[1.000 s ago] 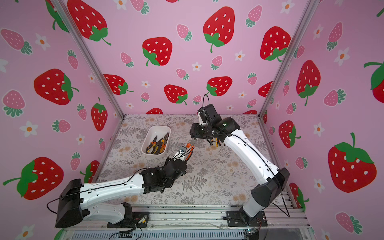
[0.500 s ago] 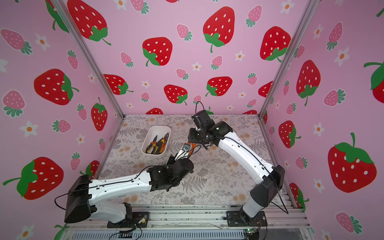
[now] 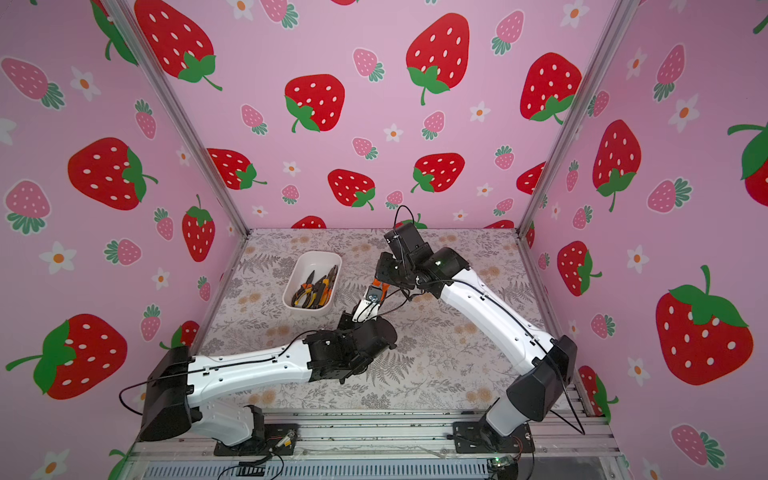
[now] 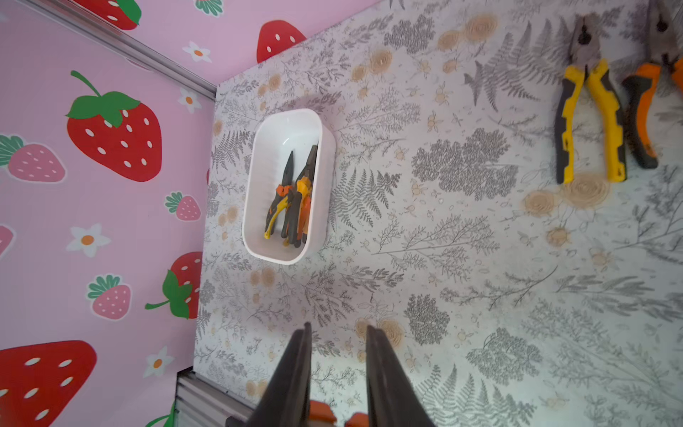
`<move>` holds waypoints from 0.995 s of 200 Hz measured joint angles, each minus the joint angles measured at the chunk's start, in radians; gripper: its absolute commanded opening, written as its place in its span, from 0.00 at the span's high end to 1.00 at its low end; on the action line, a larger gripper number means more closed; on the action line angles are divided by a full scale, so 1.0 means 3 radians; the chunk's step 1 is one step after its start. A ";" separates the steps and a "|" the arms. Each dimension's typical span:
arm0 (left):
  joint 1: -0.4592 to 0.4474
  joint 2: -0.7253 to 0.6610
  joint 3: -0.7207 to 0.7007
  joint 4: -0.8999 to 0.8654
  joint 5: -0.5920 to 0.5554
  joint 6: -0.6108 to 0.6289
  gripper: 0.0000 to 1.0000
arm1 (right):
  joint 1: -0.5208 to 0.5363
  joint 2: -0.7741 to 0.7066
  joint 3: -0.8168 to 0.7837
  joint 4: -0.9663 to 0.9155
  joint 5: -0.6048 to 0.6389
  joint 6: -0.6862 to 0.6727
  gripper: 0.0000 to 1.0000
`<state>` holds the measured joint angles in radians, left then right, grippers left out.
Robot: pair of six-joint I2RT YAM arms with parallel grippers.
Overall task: Take the pliers out of the storage box
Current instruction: Pick up the pliers from the storage box.
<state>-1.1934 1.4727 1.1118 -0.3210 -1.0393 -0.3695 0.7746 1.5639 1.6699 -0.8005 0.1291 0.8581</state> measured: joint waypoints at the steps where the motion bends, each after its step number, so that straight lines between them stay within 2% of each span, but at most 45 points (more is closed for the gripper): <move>1: 0.0000 0.0000 0.0000 0.0000 0.0001 -0.0003 1.00 | 0.0000 -0.0003 -0.0003 0.0003 0.0000 0.0003 1.00; 21: -0.0017 0.0000 0.0001 -0.0019 0.0043 -0.0061 1.00 | 0.0001 -0.0015 -0.0042 0.0014 0.0033 0.0024 1.00; 39: -0.0018 -0.0001 0.0001 -0.0031 0.0155 -0.0134 0.67 | 0.0006 -0.0015 -0.0053 -0.0011 0.0080 0.0011 1.00; 67: -0.0031 -0.0159 0.0000 0.0089 0.0384 -0.0233 0.59 | -0.0003 0.0003 -0.0042 -0.0187 0.0281 -0.0159 1.00; 86: -0.0033 -0.0375 -0.0018 0.0164 0.0591 -0.0281 0.58 | -0.0045 0.0025 0.0018 -0.0324 0.0402 -0.0303 1.00; 110: -0.0039 -0.0654 -0.0163 0.0183 0.0842 -0.0420 0.63 | -0.0183 0.0045 0.0086 -0.0376 0.0472 -0.0450 1.00; 141: -0.0112 -0.0965 -0.0495 0.0025 0.0963 -0.0626 0.66 | -0.0443 0.0149 0.0090 -0.0350 0.0467 -0.0673 1.00; 199: -0.0130 -0.1367 -0.0856 -0.0195 0.0933 -0.0778 0.67 | -0.0734 0.1086 0.0239 -0.0099 0.0097 -0.1256 1.00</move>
<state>-1.2324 1.0626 0.8551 -0.3794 -0.7593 -0.6029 0.5545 1.8896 1.7416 -0.8303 0.1581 0.4812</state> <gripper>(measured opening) 0.334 0.261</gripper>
